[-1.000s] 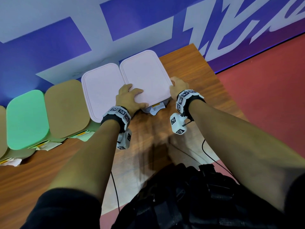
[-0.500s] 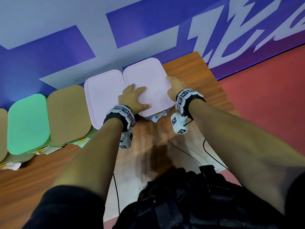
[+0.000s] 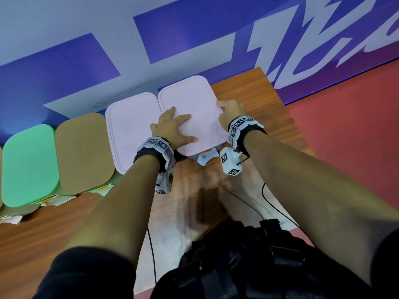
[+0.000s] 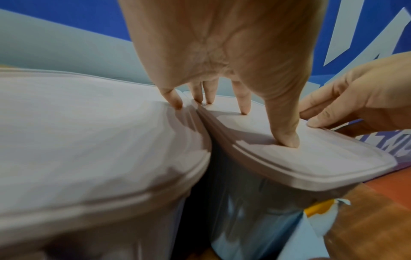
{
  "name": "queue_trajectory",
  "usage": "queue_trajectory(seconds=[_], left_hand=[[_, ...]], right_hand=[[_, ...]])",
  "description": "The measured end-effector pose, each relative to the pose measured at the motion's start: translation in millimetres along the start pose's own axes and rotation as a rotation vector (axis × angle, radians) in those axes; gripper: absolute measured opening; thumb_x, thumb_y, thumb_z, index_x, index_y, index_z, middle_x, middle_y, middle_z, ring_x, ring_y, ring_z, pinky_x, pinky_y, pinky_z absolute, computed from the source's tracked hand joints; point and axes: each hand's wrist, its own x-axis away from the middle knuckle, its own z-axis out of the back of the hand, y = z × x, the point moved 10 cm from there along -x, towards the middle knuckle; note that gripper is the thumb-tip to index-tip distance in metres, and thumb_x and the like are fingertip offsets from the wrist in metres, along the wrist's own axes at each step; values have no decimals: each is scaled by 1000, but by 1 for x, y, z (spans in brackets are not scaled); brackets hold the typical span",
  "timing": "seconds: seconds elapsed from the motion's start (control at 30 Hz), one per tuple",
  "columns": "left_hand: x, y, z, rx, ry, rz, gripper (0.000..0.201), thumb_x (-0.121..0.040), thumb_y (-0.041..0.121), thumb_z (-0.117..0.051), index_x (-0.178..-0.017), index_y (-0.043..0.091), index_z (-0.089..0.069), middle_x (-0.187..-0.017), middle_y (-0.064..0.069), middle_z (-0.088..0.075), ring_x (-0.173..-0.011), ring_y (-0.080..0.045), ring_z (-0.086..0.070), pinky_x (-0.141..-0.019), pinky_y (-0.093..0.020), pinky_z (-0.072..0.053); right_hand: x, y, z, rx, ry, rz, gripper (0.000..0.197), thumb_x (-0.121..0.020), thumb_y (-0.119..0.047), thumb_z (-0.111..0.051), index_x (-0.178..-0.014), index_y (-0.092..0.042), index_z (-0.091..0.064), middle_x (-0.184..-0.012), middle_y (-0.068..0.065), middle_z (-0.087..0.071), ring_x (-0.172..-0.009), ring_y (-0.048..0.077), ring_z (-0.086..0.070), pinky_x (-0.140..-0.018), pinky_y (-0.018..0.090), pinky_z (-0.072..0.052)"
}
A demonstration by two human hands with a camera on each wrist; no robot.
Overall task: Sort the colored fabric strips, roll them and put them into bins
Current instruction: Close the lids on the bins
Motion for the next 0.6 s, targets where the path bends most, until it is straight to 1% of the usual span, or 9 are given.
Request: queue_trajectory(seconds=[0.13, 0.2, 0.27, 0.33, 0.37, 0.43, 0.47, 0.53, 0.6], left_hand=[[-4, -2, 0, -3, -12, 1, 80, -71, 65, -73, -142, 52, -39, -165, 4, -9, -151, -19, -8, -114, -53, -14], [-2, -1, 2, 1, -4, -3, 75, -76, 60, -73, -142, 49, -41, -165, 3, -10, -150, -19, -10, -114, -52, -15], [-1, -3, 5, 49, 21, -6, 68, -80, 48, -73, -141, 43, -46, -163, 1, -17, -150, -20, -14, -115, -50, -18], [2, -8, 8, 103, 23, -17, 63, -81, 38, -74, -140, 35, -50, -160, -4, -25, -148, -24, -21, -118, -46, -22], [5, -11, 12, 128, 19, -14, 63, -80, 36, -73, -139, 32, -52, -158, -7, -29, -146, -27, -25, -118, -44, -24], [15, -18, 19, 159, 9, -31, 63, -78, 35, -71, -138, 26, -54, -152, -11, -38, -141, -29, -33, -117, -40, -28], [19, -22, 25, 160, 26, -45, 61, -80, 32, -71, -138, 23, -54, -150, -12, -41, -139, -30, -36, -116, -38, -29], [30, -34, 41, 138, 69, -63, 57, -84, 23, -71, -138, 18, -54, -147, -13, -44, -137, -30, -39, -115, -35, -29], [44, -50, 60, 119, 121, -42, 55, -86, 23, -70, -138, 18, -53, -146, -13, -46, -136, -30, -40, -114, -35, -30]], right_hand=[[1, -6, -3, 63, -35, 20, 58, -91, 6, -41, -145, -15, -50, -136, 18, -55, -114, 38, -58, -98, 42, -51], [4, -8, -8, 101, -72, 43, 60, -90, 6, -41, -148, -13, -43, -140, 17, -52, -122, 37, -54, -101, 40, -48], [6, -9, -10, 127, -91, 56, 63, -91, 3, -45, -152, -11, -36, -148, 15, -45, -133, 35, -46, -106, 38, -41], [9, -13, -6, 160, -80, 74, 59, -91, 0, -49, -148, -8, -41, -147, 17, -45, -133, 36, -46, -104, 37, -41], [11, -18, -2, 166, -64, 86, 56, -91, -2, -51, -146, -7, -44, -146, 18, -45, -132, 37, -46, -104, 37, -41], [17, -26, -1, 179, -58, 118, 58, -90, -6, -53, -147, -8, -43, -147, 17, -44, -135, 36, -44, -108, 38, -40], [18, -31, -1, 184, -52, 143, 59, -91, -7, -53, -149, -9, -42, -149, 16, -43, -136, 35, -42, -110, 39, -39], [24, -44, -2, 198, -53, 200, 59, -91, -8, -53, -149, -11, -42, -150, 14, -43, -137, 33, -43, -111, 38, -39], [31, -59, 0, 212, -51, 226, 56, -93, -11, -53, -149, -14, -42, -149, 12, -46, -135, 31, -45, -108, 35, -40]])
